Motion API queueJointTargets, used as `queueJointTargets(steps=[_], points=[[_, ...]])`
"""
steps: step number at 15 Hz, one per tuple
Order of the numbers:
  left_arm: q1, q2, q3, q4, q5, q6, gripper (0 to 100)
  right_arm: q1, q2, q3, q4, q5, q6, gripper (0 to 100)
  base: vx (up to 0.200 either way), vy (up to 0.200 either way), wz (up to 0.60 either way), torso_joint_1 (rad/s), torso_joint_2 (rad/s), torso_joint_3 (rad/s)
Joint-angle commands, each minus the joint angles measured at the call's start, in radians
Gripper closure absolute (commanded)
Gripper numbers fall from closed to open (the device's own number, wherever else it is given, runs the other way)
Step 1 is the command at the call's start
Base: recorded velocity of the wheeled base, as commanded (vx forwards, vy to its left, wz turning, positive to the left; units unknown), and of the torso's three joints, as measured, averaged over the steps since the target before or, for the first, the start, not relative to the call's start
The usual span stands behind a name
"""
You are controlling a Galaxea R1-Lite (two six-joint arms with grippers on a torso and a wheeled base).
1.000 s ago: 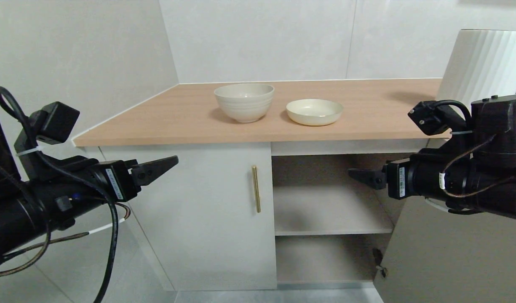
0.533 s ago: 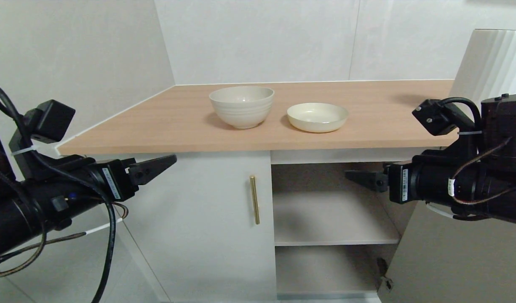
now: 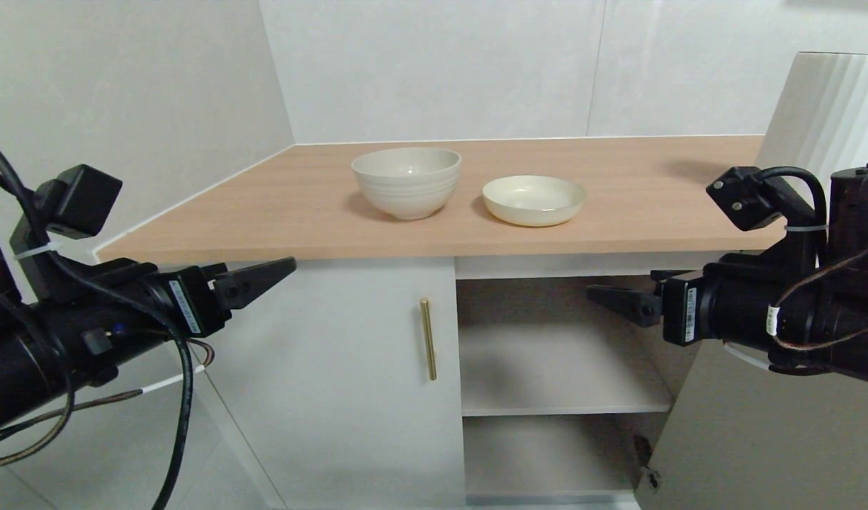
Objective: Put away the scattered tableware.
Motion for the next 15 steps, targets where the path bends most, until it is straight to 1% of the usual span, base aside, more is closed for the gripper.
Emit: queueJointTargets(steps=[1, 7, 9, 12, 14, 15], points=[[0.0, 0.004, 0.003, 0.001, 0.0, 0.0, 0, 0.0, -0.002, 0.003, 0.002, 0.001, 0.0, 0, 0.0, 0.0, 0.0, 0.09, -0.23, -0.212], [-0.003, 0.02, 0.001, 0.001, 0.0, 0.002, 0, 0.0, 0.006, 0.006, 0.002, 0.0, 0.0, 0, 0.0, 0.0, 0.0, 0.156, -0.45, -0.278], [-0.006, 0.041, -0.014, 0.004, 0.002, 0.003, 0, 0.0, 0.018, 0.003, 0.002, 0.001, 0.0, 0, 0.0, 0.0, 0.0, 0.178, -0.46, -0.281], [-0.008, 0.095, -0.057, 0.006, 0.002, 0.003, 0, -0.001, 0.044, 0.003, -0.043, 0.0, -0.001, 0, 0.0, 0.0, 0.0, 0.194, -0.48, -0.284], [-0.023, 0.17, -0.128, 0.022, 0.005, 0.002, 0, -0.015, 0.083, -0.005, -0.103, 0.0, -0.006, 0, 0.0, 0.0, 0.0, 0.2, -0.47, -0.276], [-0.028, 0.202, -0.165, 0.048, 0.008, 0.0, 0, -0.018, 0.109, -0.004, -0.15, 0.0, -0.03, 0, 0.0, 0.0, 0.0, 0.11, -0.25, -0.144]])
